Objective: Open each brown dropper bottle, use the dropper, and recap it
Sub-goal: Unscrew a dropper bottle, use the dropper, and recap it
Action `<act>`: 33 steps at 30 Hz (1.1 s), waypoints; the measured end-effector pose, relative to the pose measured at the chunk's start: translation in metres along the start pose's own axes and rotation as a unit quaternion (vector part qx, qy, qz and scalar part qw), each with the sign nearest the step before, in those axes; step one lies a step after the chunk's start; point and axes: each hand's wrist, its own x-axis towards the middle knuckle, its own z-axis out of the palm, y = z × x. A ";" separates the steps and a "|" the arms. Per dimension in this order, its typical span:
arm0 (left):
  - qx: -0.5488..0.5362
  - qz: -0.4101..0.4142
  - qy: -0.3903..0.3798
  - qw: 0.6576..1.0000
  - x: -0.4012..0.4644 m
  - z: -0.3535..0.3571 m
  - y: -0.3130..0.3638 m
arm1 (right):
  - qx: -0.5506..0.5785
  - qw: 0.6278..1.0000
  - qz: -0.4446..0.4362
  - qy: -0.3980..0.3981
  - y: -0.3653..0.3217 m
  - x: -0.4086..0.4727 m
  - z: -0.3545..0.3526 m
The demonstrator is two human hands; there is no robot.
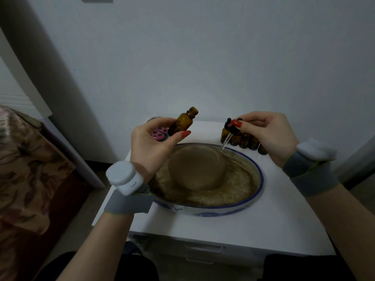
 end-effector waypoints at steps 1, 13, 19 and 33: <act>0.001 0.001 0.000 1.000 0.000 0.000 0.000 | 0.001 1.000 -0.001 -0.001 0.000 0.000 0.000; 0.003 0.006 -0.005 1.000 -0.001 0.000 0.001 | 0.010 1.000 -0.006 -0.011 -0.002 -0.002 0.000; 0.003 0.003 -0.006 1.000 -0.001 -0.001 0.001 | 0.007 1.000 -0.006 -0.020 -0.002 -0.002 -0.001; 0.011 -0.005 -0.005 1.000 0.000 -0.002 -0.001 | 0.001 0.998 -0.009 -0.057 -0.008 -0.006 0.000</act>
